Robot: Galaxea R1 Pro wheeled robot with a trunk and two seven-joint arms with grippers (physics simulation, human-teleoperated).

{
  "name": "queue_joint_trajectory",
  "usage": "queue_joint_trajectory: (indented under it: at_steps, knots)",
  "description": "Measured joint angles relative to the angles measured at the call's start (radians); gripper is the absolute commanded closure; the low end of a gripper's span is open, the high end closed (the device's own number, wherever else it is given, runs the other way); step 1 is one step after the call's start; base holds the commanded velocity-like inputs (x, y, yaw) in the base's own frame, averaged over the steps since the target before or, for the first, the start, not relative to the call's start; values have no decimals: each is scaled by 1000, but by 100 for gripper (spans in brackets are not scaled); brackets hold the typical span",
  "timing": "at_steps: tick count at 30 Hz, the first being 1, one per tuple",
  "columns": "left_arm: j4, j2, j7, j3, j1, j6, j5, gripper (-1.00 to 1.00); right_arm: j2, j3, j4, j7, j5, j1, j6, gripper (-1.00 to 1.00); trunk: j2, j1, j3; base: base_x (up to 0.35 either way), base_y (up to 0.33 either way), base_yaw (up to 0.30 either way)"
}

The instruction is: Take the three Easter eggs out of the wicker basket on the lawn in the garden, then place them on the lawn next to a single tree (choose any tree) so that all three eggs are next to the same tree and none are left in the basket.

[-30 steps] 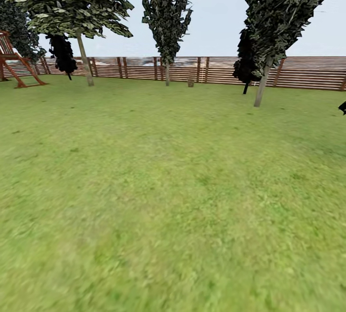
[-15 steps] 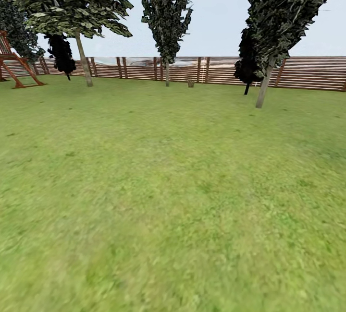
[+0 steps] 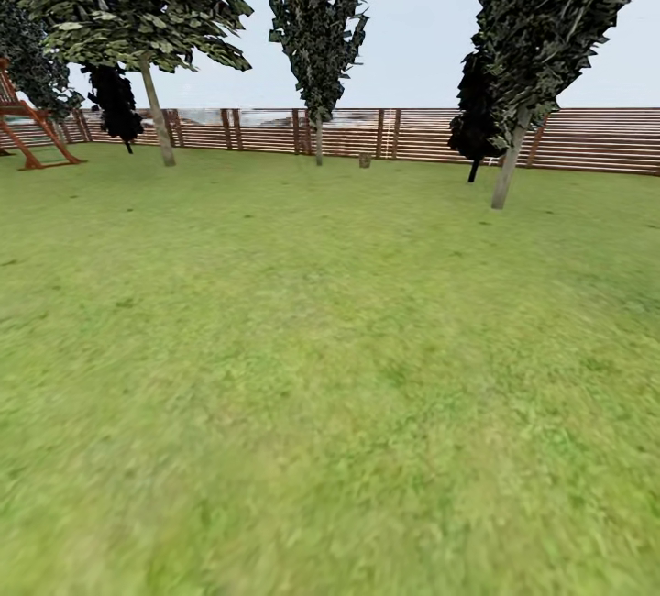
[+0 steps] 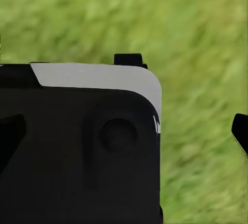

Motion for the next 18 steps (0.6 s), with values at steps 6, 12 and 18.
queue_joint_trajectory:
  at_steps: [6,12,18]
  knots:
    - [0,0,0,0,0,0,0,-100,0,0,0,0,0,0,0,-100,0,0,0,332,0,0]
    - [-1,0,-1,0,0,0,0,-100,0,0,0,1,0,0,0,-100,0,0,0,332,0,0]
    - [0,0,0,0,0,0,0,-100,0,0,0,1,0,0,0,-100,0,0,0,332,0,0]
